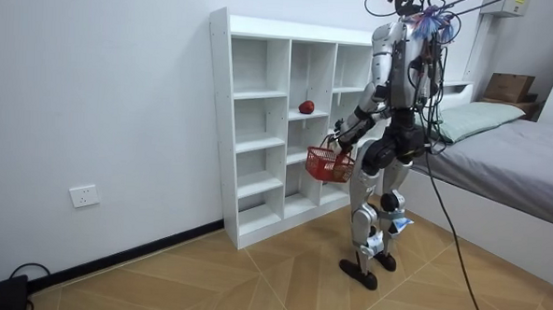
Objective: Collect fruits from the closet
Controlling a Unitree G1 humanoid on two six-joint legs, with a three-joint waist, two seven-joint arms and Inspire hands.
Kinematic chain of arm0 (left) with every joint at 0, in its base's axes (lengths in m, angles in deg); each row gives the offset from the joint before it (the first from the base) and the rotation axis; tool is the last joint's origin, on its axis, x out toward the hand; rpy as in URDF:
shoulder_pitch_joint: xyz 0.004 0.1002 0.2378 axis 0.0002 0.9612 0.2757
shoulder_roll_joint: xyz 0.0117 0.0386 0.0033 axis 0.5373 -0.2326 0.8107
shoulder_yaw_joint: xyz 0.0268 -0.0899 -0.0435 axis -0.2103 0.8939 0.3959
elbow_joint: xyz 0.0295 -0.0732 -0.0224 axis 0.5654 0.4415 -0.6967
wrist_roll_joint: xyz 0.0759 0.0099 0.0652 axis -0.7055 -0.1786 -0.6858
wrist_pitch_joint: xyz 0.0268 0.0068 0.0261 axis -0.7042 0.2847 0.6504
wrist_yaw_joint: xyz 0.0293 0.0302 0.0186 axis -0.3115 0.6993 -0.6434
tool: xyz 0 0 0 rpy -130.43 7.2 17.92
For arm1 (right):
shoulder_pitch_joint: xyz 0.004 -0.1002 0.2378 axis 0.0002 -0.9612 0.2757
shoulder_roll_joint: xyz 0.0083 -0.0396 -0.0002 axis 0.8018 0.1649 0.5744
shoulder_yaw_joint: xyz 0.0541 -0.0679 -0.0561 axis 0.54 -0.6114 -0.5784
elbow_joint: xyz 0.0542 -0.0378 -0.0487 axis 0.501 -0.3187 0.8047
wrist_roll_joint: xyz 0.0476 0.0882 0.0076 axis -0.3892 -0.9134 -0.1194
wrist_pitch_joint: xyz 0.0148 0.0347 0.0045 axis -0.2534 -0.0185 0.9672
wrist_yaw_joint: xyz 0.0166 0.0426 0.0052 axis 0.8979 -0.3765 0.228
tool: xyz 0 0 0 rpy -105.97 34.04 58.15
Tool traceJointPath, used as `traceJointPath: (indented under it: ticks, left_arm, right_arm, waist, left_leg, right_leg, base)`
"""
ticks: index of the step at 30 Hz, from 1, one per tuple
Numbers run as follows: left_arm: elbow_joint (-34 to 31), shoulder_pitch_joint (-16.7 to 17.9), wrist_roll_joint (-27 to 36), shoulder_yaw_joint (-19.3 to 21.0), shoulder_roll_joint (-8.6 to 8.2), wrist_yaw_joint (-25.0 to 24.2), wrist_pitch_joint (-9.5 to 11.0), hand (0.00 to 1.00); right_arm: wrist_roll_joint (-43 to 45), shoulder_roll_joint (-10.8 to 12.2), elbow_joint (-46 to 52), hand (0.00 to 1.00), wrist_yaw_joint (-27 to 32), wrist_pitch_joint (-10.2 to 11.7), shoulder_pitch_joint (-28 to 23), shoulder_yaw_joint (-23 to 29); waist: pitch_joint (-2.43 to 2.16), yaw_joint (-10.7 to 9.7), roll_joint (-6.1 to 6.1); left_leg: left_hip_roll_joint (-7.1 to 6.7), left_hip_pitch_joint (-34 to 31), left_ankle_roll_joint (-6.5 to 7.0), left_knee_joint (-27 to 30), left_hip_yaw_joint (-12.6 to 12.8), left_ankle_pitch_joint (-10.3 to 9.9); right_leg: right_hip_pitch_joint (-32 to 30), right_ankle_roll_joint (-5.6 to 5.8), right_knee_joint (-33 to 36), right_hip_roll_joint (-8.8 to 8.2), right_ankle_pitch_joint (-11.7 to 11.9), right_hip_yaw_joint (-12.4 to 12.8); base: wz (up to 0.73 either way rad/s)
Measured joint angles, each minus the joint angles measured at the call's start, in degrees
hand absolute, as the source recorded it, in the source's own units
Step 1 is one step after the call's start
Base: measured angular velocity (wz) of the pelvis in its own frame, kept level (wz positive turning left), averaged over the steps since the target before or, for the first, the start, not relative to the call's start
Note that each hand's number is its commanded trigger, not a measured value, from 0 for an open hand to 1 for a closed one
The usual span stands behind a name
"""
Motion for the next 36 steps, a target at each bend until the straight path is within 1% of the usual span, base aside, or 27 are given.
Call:
traceJointPath:
  ticks: [2,4,7,11,13,15,16,17,19,20,21,22,25,27,31,33,35,36]
  left_arm:
    - [1.3,0.0,-1.9,1.6,0.04,1.2,0.0,1.0]
    - [2.3,0.0,-2.1,2.3,0.06,1.9,0.0,1.0]
    - [2.9,0.0,-2.3,2.3,0.06,2.9,0.0,1.0]
    - [3.1,-0.1,-3.0,2.3,-0.06,3.8,0.2,1.0]
    - [3.4,-0.1,-3.5,2.5,-0.15,4.0,0.3,1.0]
    - [3.8,-0.1,-3.5,2.6,-0.2,4.3,0.3,1.0]
    - [4.0,-0.1,-3.5,2.8,-0.19,4.8,0.6,1.0]
    - [4.4,-0.1,-3.5,3.3,-0.21,5.1,1.0,1.0]
    - [5.2,-0.1,-3.5,3.6,-0.19,5.4,1.3,1.0]
    - [5.6,-0.1,-3.5,3.7,-0.18,5.5,1.5,1.0]
    - [5.9,-0.1,-3.5,3.7,-0.18,5.7,1.6,1.0]
    - [6.5,-0.1,-3.6,3.8,-0.2,6.1,1.6,1.0]
    - [7.4,0.0,-3.6,3.8,-0.24,6.6,1.5,1.0]
    - [7.8,-0.1,-3.6,4.3,-0.68,7.7,1.6,1.0]
    - [9.9,-0.6,-3.6,4.4,-1.25,9.1,1.5,1.0]
    - [10.4,-0.6,-3.6,4.5,-1.3,9.6,1.4,1.0]
    - [10.7,-0.7,-3.6,4.8,-1.26,10.3,1.4,1.0]
    - [10.7,-0.7,-3.6,4.9,-1.26,10.4,1.3,1.0]
  right_arm:
    - [0.0,-0.3,2.3,0.0,-0.3,0.1,0.0,0.2]
    - [-0.1,-0.5,3.8,0.0,-0.3,0.3,0.0,0.3]
    - [-2.0,-0.5,4.4,0.0,-0.2,1.3,0.1,0.3]
    - [-2.1,-0.7,5.2,0.0,-0.2,1.4,0.1,0.4]
    - [-2.3,-0.7,6.7,0.0,-0.3,1.8,0.2,0.4]
    - [-2.9,-1.0,9.3,0.0,-0.4,1.9,0.2,0.3]
    - [-3.4,-1.3,12.0,0.0,-0.4,2.0,0.2,0.3]
    - [-4.3,-1.5,14.1,0.0,-0.5,2.6,0.4,0.4]
    - [-5.1,-1.6,16.0,0.0,-0.5,3.4,0.7,0.4]
    - [-6.4,-1.5,16.8,0.0,-0.7,3.4,0.9,0.4]
    - [-6.9,-1.5,17.0,0.0,-0.9,3.5,1.2,0.4]
    - [-7.4,-1.6,17.3,0.0,-1.0,3.5,1.8,0.5]
    - [-8.6,-2.2,18.1,0.0,-0.9,3.5,1.9,0.5]
    - [-8.5,-2.8,18.9,0.0,-0.8,3.5,2.0,0.5]
    - [-8.2,-2.9,19.2,0.0,0.2,3.4,3.5,0.9]
    - [-7.6,-2.8,19.2,0.0,1.3,3.4,4.7,1.4]
    - [-6.6,-2.6,19.4,0.0,2.7,3.4,6.7,1.9]
    - [-6.3,-2.5,19.4,0.0,3.0,3.4,7.0,2.1]
  waist:
    - [-0.02,0.0,-0.02]
    - [-0.04,0.1,-0.04]
    - [-0.1,0.3,-0.03]
    - [-0.13,1.3,-0.11]
    - [-0.13,1.4,-0.14]
    - [-0.07,1.5,-0.52]
    - [0.05,1.5,-0.96]
    - [0.16,1.5,-1.41]
    - [0.02,1.3,-2.08]
    - [-0.22,1.4,-2.5]
    - [-0.28,1.5,-2.67]
    - [-0.25,1.5,-2.85]
    - [-0.22,1.7,-2.83]
    - [-0.19,2.2,-2.84]
    - [-0.17,2.2,-2.89]
    - [-0.04,2.4,-3.08]
    - [0.27,2.5,-3.62]
    - [0.31,2.6,-3.73]
  left_leg:
    - [0.0,0.0,0.0,0.0,0.0,0.0]
    - [-0.02,0.6,0.01,-0.4,0.0,0.0]
    - [-0.02,1.1,0.01,-0.5,0.0,0.0]
    - [-0.04,1.8,0.0,-0.9,0.0,0.0]
    - [-0.03,1.9,0.0,-0.8,-0.1,0.0]
    - [-0.05,2.1,0.0,-0.8,-0.1,0.0]
    - [-0.04,2.2,-0.03,-0.8,-0.1,0.0]
    - [-0.03,2.4,-0.04,-0.8,-0.2,0.0]
    - [-0.03,2.9,-0.05,-0.8,-0.6,0.0]
    - [-0.04,3.0,-0.06,-0.8,-0.6,0.0]
    - [-0.04,3.1,-0.06,-0.8,-0.6,0.0]
    - [-0.07,3.2,-0.05,-0.8,-0.7,0.0]
    - [-0.08,3.6,-0.02,-0.9,-0.8,0.0]
    - [-0.08,3.9,-0.04,-1.5,-0.8,0.0]
    - [-0.06,3.9,-0.07,-1.7,-0.8,0.0]
    - [-0.08,3.9,-0.07,-1.7,-0.9,0.0]
    - [-0.08,3.8,-0.07,-1.8,-1.0,0.0]
    - [-0.1,3.8,-0.07,-1.8,-1.1,0.0]
  right_leg:
    - [0.0,0.0,0.0,0.0,0.0,0.0]
    - [0.3,0.0,0.0,-0.01,0.0,0.0]
    - [0.8,0.01,-0.2,-0.02,0.0,0.0]
    - [1.5,0.02,-0.3,0.0,0.0,0.1]
    - [1.6,0.04,-0.3,-0.01,0.0,0.1]
    - [1.8,0.07,-0.1,-0.05,-0.2,0.1]
    - [1.8,0.06,-0.1,-0.06,-0.2,0.0]
    - [2.2,0.05,-0.3,-0.05,-0.2,-0.2]
    - [3.3,0.07,-1.0,-0.03,-0.2,-0.7]
    - [3.5,0.09,-1.2,-0.04,-0.2,-0.8]
    - [3.6,0.11,-1.2,-0.05,-0.2,-0.9]
    - [3.7,0.14,-1.2,-0.08,-0.2,-0.9]
    - [4.4,0.22,-1.6,-0.12,-0.1,-1.3]
    - [4.4,0.21,-1.6,-0.09,-0.1,-1.2]
    - [4.4,0.2,-1.8,-0.04,-0.1,-1.2]
    - [4.4,0.2,-1.8,-0.04,-0.1,-1.3]
    - [4.4,0.2,-1.9,-0.03,-0.1,-1.4]
    - [4.4,0.2,-2.0,-0.04,-0.1,-1.5]
  base:
    - [0.0]
    - [0.0]
    - [0.0]
    - [0.0]
    - [0.0]
    - [0.0]
    - [0.04]
    - [0.06]
    - [0.12]
    - [0.11]
    - [0.05]
    - [0.04]
    - [0.04]
    - [0.0]
    - [0.0]
    - [0.0]
    - [0.03]
    - [0.06]
